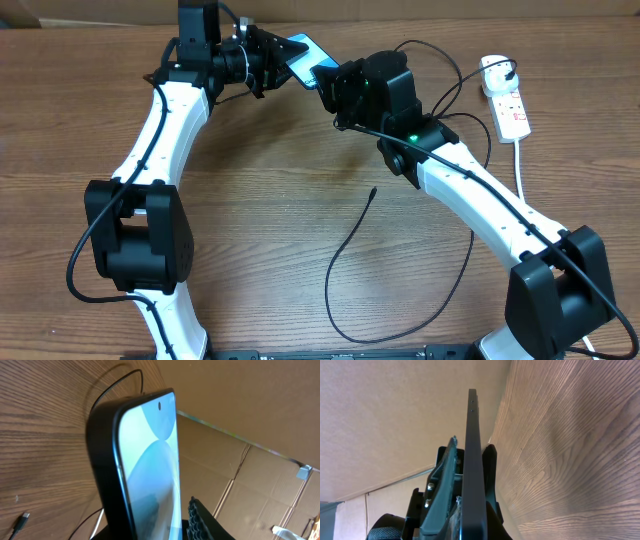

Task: Plug charger to phone and switch on socket
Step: 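Open the right gripper and withdraw it from the phone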

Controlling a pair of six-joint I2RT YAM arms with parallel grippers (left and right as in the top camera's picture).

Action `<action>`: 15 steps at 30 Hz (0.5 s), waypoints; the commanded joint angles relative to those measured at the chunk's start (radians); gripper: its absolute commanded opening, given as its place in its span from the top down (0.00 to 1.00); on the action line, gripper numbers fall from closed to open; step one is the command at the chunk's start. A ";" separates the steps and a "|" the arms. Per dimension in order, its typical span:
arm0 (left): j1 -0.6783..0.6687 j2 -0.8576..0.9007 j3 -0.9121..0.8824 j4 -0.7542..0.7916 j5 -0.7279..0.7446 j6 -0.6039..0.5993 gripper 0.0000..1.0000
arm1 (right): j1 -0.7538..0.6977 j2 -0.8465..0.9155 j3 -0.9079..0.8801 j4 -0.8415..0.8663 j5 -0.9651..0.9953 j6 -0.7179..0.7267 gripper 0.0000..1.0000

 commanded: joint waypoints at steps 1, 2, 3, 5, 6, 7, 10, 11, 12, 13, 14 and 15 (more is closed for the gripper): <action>0.005 0.008 0.002 0.005 -0.010 -0.015 0.78 | 0.013 -0.029 0.019 0.019 0.005 0.000 0.96; 0.005 0.008 0.002 0.005 -0.010 -0.015 0.79 | 0.014 -0.029 0.019 0.019 0.005 0.000 0.96; 0.005 0.008 0.002 0.006 -0.010 -0.015 0.78 | 0.015 -0.029 0.019 0.019 0.005 0.000 0.96; 0.005 0.008 0.002 0.005 -0.010 -0.015 0.78 | 0.016 -0.029 0.019 0.019 0.005 0.000 0.96; 0.005 0.008 0.002 0.006 -0.010 -0.015 0.78 | 0.017 -0.029 0.019 0.019 0.005 0.000 0.96; 0.005 0.008 0.002 0.005 -0.010 -0.015 0.78 | 0.017 -0.029 0.019 0.019 0.005 0.000 0.96; 0.005 0.008 0.002 0.006 -0.010 -0.018 0.79 | 0.018 -0.029 0.019 0.019 0.005 0.000 0.96; 0.005 0.008 0.002 0.005 -0.010 -0.023 0.79 | 0.018 -0.029 0.019 0.019 0.005 0.000 0.96; 0.005 0.008 0.002 0.006 -0.010 -0.027 0.79 | 0.018 -0.029 0.019 0.019 0.005 0.000 0.96; 0.005 0.008 0.002 0.006 -0.010 -0.040 0.82 | 0.019 -0.029 0.019 0.018 0.005 0.000 0.96; 0.005 0.008 0.002 0.006 -0.010 -0.041 0.82 | 0.020 -0.029 0.019 0.018 0.005 0.000 0.96; 0.005 0.008 0.002 0.006 -0.010 -0.041 0.84 | 0.020 -0.029 0.019 0.018 0.005 0.000 0.96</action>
